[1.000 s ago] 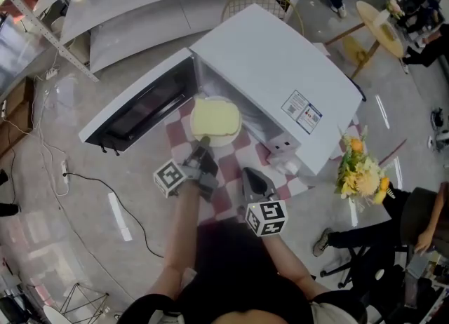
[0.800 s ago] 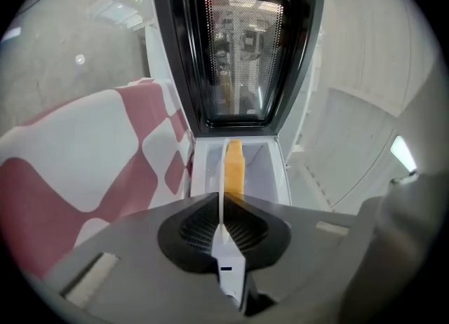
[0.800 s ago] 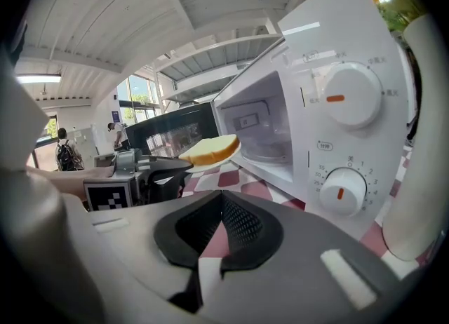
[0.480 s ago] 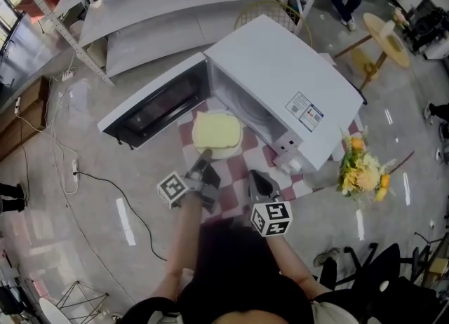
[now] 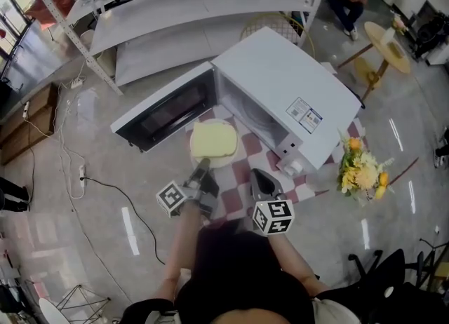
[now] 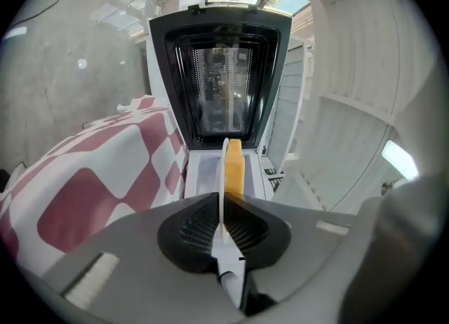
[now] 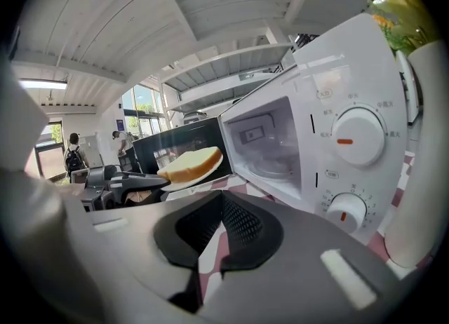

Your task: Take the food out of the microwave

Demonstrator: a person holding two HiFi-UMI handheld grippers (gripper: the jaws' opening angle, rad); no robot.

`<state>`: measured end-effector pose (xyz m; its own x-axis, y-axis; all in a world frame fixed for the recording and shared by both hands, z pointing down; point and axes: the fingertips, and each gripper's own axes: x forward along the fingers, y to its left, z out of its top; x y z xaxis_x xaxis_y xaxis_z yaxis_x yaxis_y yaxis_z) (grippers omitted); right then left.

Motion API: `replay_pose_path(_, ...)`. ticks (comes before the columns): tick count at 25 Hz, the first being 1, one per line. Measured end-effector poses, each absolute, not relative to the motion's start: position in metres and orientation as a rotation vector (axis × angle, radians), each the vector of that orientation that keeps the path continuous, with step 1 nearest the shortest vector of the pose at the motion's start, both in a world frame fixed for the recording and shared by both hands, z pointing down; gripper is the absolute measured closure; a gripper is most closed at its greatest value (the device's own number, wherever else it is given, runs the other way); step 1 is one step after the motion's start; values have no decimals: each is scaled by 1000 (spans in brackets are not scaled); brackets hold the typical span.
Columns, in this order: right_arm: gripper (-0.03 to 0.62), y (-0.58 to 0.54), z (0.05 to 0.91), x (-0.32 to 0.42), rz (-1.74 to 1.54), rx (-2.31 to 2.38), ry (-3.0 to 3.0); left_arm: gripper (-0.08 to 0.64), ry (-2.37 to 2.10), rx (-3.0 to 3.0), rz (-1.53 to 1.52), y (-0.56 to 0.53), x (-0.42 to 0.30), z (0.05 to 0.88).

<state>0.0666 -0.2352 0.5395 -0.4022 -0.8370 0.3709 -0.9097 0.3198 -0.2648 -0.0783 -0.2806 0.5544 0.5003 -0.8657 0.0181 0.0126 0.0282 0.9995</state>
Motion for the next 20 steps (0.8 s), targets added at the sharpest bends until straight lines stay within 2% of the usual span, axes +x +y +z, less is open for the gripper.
replay_pose_path(20,591,-251,490,52,558,1634,-2503,532,-936,1297,-1028,-246,-131,509)
